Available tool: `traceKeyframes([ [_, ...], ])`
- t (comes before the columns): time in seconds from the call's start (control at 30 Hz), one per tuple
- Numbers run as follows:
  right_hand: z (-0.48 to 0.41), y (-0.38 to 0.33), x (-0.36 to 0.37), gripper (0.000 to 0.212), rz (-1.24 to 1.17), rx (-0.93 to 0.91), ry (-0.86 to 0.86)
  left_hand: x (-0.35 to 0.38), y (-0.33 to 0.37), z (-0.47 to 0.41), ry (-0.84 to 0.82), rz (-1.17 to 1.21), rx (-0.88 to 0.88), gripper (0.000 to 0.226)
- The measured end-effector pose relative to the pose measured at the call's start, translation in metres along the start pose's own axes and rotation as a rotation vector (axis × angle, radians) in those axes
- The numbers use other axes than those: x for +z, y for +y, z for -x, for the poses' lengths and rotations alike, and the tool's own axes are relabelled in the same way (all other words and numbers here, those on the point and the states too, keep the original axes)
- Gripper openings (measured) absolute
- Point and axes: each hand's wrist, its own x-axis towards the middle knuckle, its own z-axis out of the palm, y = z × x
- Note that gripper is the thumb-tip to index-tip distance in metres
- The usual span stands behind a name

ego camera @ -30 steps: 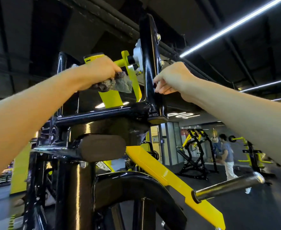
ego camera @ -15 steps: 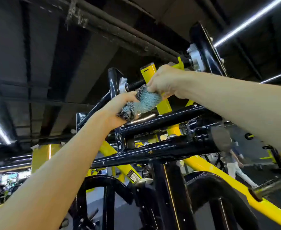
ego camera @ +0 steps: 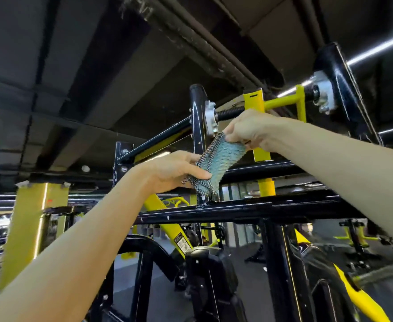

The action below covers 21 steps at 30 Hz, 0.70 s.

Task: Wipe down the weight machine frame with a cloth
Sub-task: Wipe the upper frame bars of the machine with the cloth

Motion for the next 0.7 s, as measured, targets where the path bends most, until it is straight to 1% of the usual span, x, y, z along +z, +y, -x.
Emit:
traceKeyframes([
  [0.07, 0.005, 0.0, 0.016, 0.037, -0.001, 0.001, -0.021, -0.01, -0.013, 0.003, 0.138, 0.059, 0.023, 0.019],
  [0.1, 0.005, 0.003, 0.025, 0.037, -0.028, 0.006, -0.024, -0.012, -0.02, 0.004, 0.218, 0.121, 0.029, 0.018],
  [0.13, 0.011, 0.001, 0.03, 0.034, -0.031, 0.009, -0.045, -0.013, -0.026, 0.005, 0.296, 0.214, 0.027, 0.019],
  [0.2, 0.019, 0.001, 0.041, 0.027, 0.007, 0.056, -0.109, -0.014, -0.035, 0.002, 0.397, 0.458, 0.035, 0.025],
  [0.23, 0.025, 0.001, 0.046, 0.029, 0.038, 0.092, -0.181, -0.013, -0.036, 0.002, 0.418, 0.561, 0.049, 0.024],
  [0.27, 0.031, -0.002, 0.051, 0.032, 0.077, 0.127, -0.268, -0.013, -0.038, -0.001, 0.432, 0.609, 0.062, 0.019],
  [0.3, 0.031, -0.003, 0.054, 0.034, 0.111, 0.145, -0.324, -0.015, -0.039, -0.005, 0.438, 0.601, 0.074, 0.013],
  [0.37, 0.031, -0.011, 0.065, 0.03, 0.142, 0.144, -0.338, -0.02, -0.04, -0.011, 0.422, 0.517, 0.113, 0.011],
  [0.43, 0.022, -0.019, 0.08, 0.025, 0.118, 0.131, -0.278, -0.029, -0.044, -0.019, 0.378, 0.474, 0.15, 0.012],
  [0.5, 0.017, -0.025, 0.091, 0.022, 0.103, 0.129, -0.201, -0.03, -0.045, -0.024, 0.321, 0.504, 0.174, 0.01],
  [0.53, 0.013, -0.027, 0.097, 0.024, 0.107, 0.134, -0.139, -0.031, -0.048, -0.026, 0.289, 0.552, 0.179, 0.008],
  [0.57, 0.007, -0.027, 0.104, 0.033, 0.097, 0.153, -0.075, -0.033, -0.052, -0.028, 0.256, 0.627, 0.177, 0.009],
  [0.6, 0.002, -0.027, 0.11, 0.034, 0.088, 0.186, -0.013, -0.037, -0.058, -0.031, 0.234, 0.721, 0.164, 0.016],
  [0.63, -0.002, -0.029, 0.116, 0.03, 0.072, 0.212, 0.036, -0.042, -0.063, -0.033, 0.218, 0.824, 0.15, 0.022],
  [0.67, -0.004, -0.029, 0.122, 0.023, 0.061, 0.234, 0.084, -0.048, -0.069, -0.033, 0.217, 0.894, 0.14, 0.026],
  [0.7, -0.008, -0.028, 0.126, 0.021, 0.027, 0.238, 0.138, -0.053, -0.075, -0.033, 0.211, 0.939, 0.138, 0.029],
])
